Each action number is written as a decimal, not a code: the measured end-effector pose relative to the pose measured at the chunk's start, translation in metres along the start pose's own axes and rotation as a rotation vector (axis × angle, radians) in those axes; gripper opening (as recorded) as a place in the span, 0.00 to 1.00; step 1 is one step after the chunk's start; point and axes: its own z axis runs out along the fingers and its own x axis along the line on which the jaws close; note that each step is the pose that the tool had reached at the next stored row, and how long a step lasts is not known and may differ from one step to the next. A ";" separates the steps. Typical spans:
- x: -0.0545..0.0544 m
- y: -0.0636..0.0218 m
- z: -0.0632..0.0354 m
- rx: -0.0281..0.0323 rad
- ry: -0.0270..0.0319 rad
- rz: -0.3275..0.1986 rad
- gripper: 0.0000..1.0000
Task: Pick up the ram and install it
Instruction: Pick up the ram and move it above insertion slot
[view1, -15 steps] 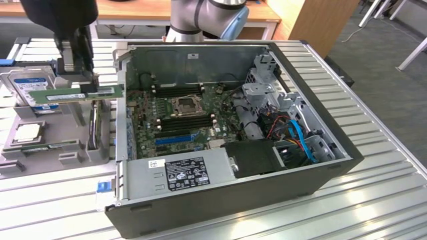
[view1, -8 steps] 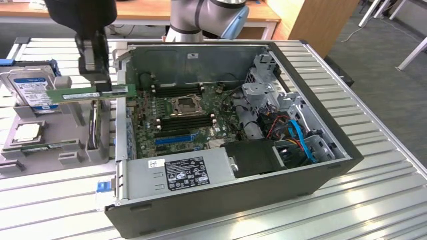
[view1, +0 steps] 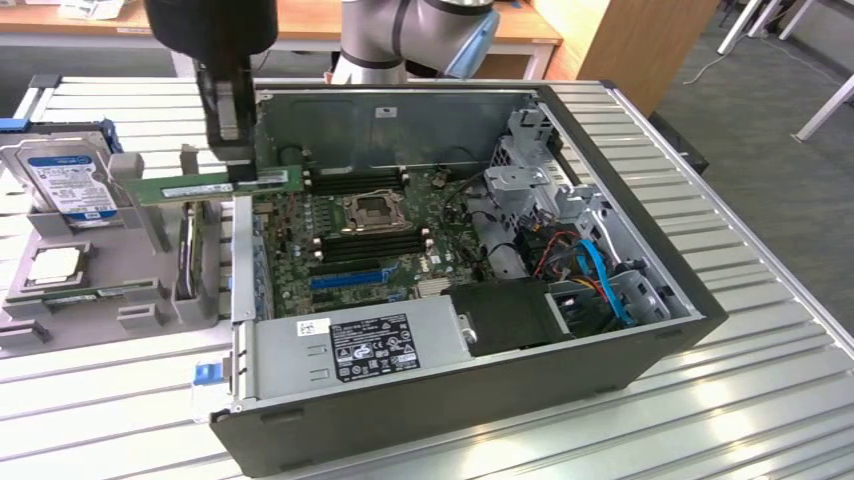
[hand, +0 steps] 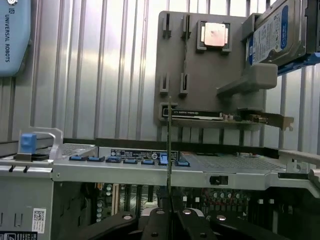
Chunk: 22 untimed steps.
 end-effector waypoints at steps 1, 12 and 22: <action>0.000 -0.0033 -0.0001 0.0000 0.0000 -0.001 0.12; 0.001 -0.0412 -0.0010 -0.0005 -0.0003 -0.017 0.12; 0.003 -0.0778 -0.0020 -0.0009 -0.0007 -0.030 0.12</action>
